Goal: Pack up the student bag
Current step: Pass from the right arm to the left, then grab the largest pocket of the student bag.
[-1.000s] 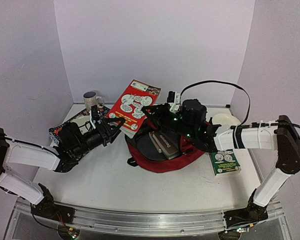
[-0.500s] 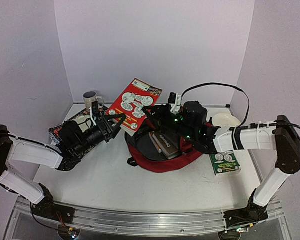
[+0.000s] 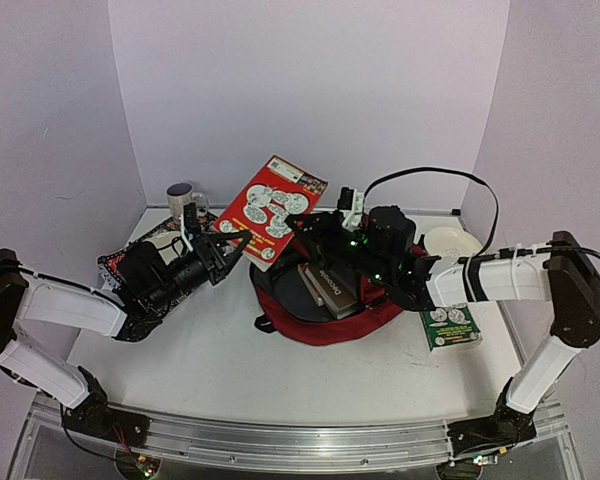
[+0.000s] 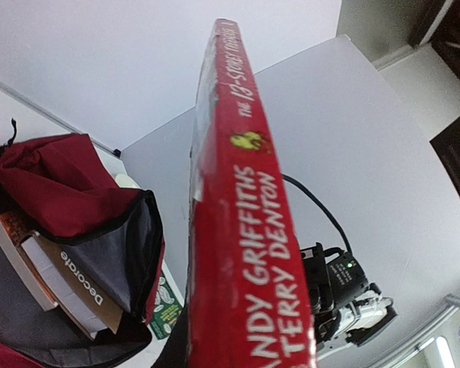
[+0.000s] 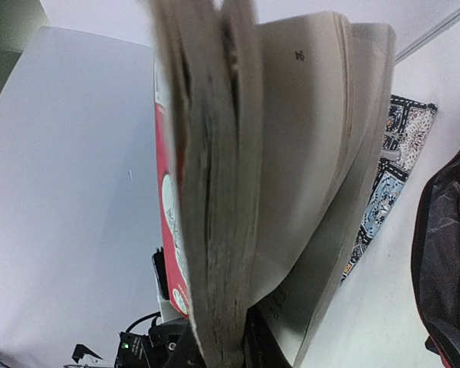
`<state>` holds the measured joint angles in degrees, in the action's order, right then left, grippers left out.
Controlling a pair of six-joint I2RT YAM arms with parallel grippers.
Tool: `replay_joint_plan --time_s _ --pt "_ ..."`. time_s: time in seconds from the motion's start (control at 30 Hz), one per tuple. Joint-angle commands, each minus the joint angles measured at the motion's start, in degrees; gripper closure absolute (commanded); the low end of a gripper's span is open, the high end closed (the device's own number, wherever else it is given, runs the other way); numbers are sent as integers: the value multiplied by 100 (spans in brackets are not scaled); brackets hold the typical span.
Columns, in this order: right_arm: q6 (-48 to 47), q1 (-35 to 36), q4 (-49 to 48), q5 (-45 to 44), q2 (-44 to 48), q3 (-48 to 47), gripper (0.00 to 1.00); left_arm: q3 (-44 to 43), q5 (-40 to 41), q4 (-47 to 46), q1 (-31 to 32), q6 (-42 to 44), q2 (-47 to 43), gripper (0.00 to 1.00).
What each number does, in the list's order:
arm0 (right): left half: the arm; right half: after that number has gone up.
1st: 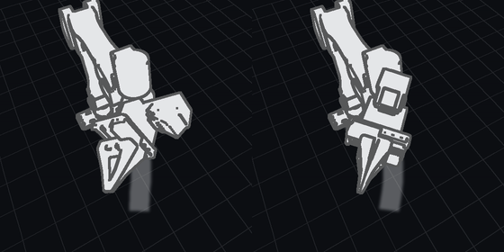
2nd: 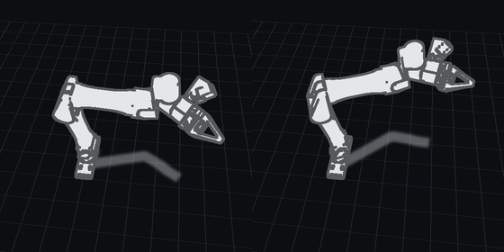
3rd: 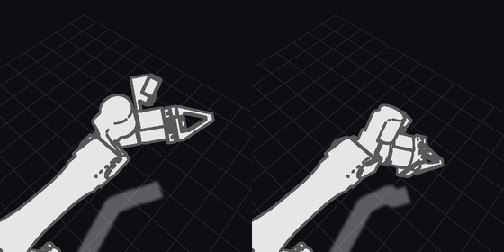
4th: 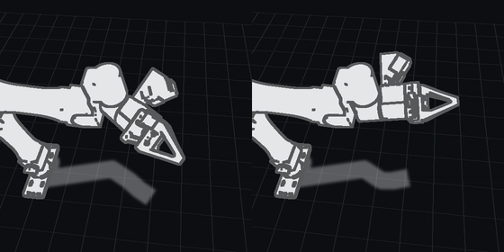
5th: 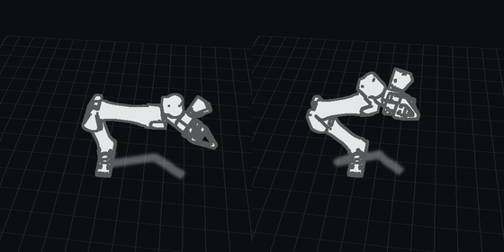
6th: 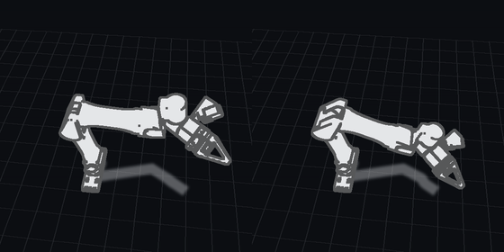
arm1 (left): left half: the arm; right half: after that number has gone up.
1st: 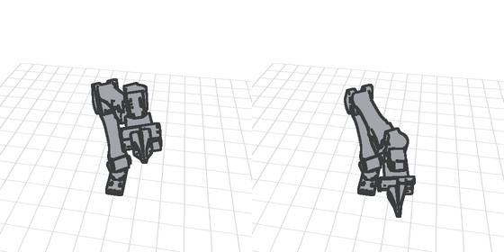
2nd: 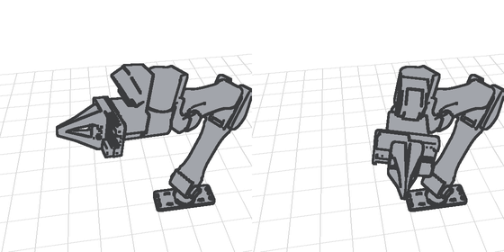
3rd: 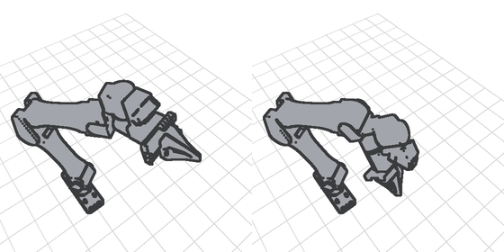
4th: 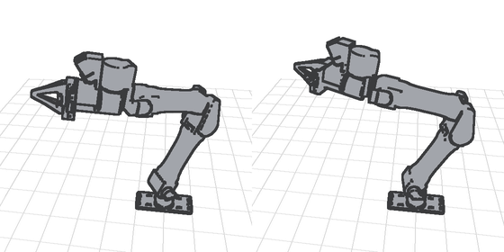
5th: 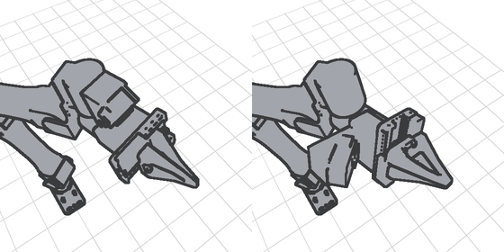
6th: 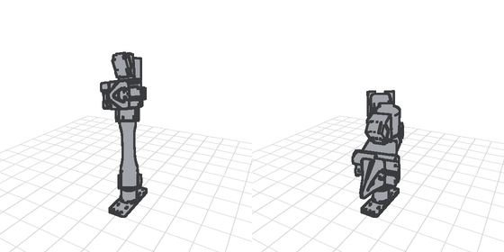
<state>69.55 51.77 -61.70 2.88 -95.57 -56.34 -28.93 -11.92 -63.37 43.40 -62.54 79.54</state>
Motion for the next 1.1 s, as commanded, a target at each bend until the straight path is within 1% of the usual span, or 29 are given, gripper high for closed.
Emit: replay_joint_plan --time_s 0.0,0.17,0.23,0.27,0.4,0.47,0.6,0.73,0.87,1.07 --pt "-454 -160 -231 85 72 83 73 -180 -81 -593 -271 -408 49 100" --pt "-1181 -366 902 184 249 -62 46 -8 -300 -589 -612 -723 151 100" --pt "-1609 -428 1520 150 361 -153 35 73 -382 -589 -749 -798 160 100" --pt "-1821 -453 1907 90 406 -238 31 107 -450 -589 -830 -834 165 100" --pt "-2972 -566 3828 -620 551 -834 16 232 -819 -580 -1179 -1021 218 100" --pt "-3454 -652 4552 -931 585 -1060 10 264 -1061 -573 -1330 -1108 262 100" --pt "-4156 -765 5839 -1500 346 -1693 2 287 -1504 -538 -1540 -1288 405 100" --pt "-4622 -840 6755 -2031 96 -2140 2 214 -2137 -494 -1720 -1543 671 100" --pt "-4871 -1025 7269 -2348 -61 -2414 2 267 -2437 -448 -1775 -1589 697 100" --pt "-5238 -1334 7574 -1976 -549 -2719 2 363 -2831 -183 -1861 -1669 663 100"
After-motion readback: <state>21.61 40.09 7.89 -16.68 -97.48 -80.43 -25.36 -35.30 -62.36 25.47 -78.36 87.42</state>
